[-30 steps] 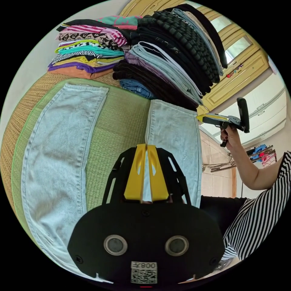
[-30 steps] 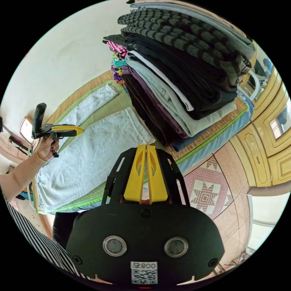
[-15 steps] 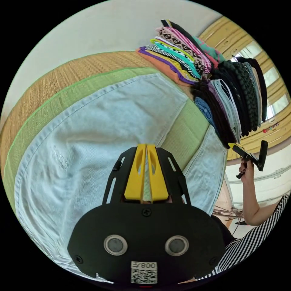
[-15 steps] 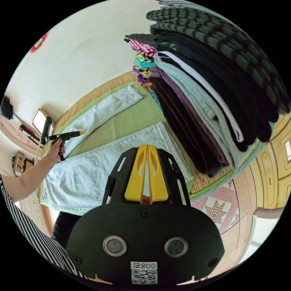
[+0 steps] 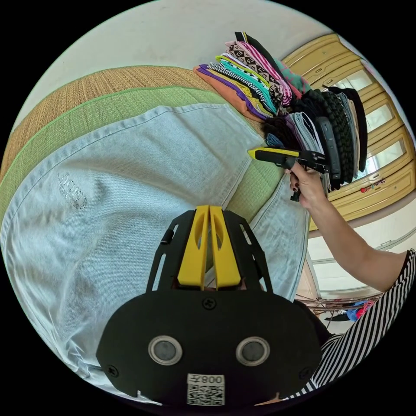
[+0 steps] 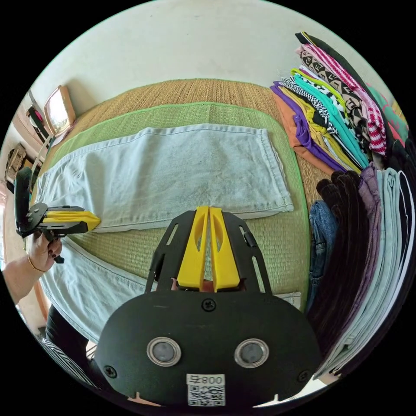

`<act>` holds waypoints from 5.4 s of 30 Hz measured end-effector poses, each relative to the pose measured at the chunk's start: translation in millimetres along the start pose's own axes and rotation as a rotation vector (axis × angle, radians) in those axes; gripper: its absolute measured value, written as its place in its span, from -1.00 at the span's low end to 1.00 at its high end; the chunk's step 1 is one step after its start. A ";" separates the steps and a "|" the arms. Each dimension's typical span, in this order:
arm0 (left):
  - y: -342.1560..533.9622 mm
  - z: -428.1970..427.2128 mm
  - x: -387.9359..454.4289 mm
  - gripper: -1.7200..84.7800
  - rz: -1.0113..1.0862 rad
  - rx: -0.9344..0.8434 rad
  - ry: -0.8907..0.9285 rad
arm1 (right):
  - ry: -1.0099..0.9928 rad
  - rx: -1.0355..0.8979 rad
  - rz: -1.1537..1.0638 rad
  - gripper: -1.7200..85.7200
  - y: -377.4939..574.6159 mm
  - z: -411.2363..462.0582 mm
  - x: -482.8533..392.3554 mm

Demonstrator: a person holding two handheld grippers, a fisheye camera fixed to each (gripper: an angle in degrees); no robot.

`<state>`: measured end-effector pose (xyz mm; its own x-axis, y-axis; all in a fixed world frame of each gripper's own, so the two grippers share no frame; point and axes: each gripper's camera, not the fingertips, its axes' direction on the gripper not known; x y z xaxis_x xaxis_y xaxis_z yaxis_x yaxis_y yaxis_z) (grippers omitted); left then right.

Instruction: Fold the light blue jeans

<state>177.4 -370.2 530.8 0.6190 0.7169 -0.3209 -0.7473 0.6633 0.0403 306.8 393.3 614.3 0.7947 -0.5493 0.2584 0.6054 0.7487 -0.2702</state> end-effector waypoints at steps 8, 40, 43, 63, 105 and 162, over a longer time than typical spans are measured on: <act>139.7 -135.9 -41.5 -0.96 -0.183 0.165 -0.105 | 0.027 0.035 0.087 -0.96 6.5 -17.4 27.7; 655.2 -441.8 -131.4 -0.83 -1.084 0.403 -0.158 | -0.480 -0.291 -0.446 -0.96 64.7 -41.1 -230.7; 681.8 -449.3 -141.0 -0.78 -1.122 0.463 -0.037 | -0.494 -0.271 -0.384 -0.96 80.7 -59.6 -223.3; 732.7 -524.6 -147.8 -0.80 -1.162 0.591 0.172 | -0.348 -0.203 -0.269 -0.84 182.2 -134.8 -225.7; 210.6 -587.6 -162.0 -0.69 -0.251 -0.303 -0.506 | -0.125 -0.199 -0.906 -0.72 -202.8 -18.0 -444.9; 451.1 -530.3 91.0 -0.93 -0.169 -0.330 -0.414 | -0.211 -0.346 -0.968 -0.94 158.4 -74.1 -488.9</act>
<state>-231.6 -119.7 17.9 0.7302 0.6752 0.1044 -0.6245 0.7215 -0.2991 17.6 753.0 376.5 -0.0395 -0.7564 0.6529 0.9845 -0.1411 -0.1039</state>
